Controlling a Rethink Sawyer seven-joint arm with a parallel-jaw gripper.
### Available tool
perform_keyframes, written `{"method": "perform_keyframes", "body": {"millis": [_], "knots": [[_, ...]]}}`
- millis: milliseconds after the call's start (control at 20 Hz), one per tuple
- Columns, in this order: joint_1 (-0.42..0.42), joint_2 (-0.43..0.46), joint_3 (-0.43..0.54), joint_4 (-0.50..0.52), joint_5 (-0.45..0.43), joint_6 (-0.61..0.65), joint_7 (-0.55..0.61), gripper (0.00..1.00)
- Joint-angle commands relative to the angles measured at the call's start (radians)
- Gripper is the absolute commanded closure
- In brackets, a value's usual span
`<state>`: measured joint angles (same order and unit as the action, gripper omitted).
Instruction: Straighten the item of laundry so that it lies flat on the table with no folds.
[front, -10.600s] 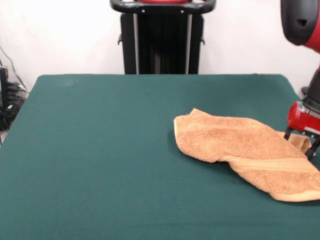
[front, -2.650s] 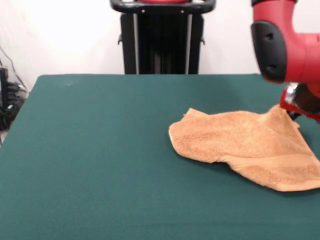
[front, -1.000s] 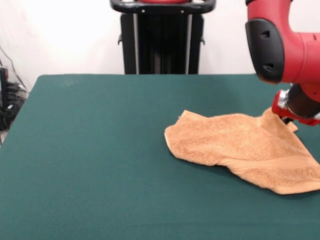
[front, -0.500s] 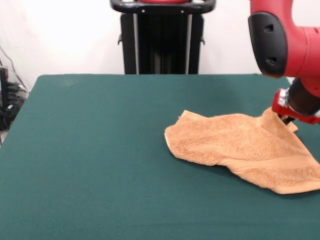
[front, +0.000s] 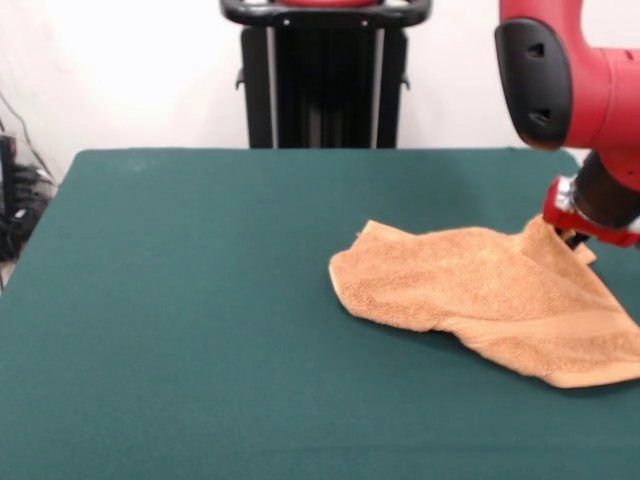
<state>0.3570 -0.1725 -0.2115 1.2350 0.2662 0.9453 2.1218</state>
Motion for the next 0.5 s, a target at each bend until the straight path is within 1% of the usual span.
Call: {"method": "perform_keyframes", "body": {"millis": [50,300,400,500], "knots": [[0.003,0.192,0.117,0.080,-0.022,-0.422,0.173,0.00],[0.004,0.176,0.118,0.097,-0.016,-0.433,0.182,0.00],[0.017,0.163,0.097,0.081,-0.030,-0.391,0.177,0.00],[0.011,0.140,0.095,0.072,-0.021,-0.311,0.163,0.00]]}}
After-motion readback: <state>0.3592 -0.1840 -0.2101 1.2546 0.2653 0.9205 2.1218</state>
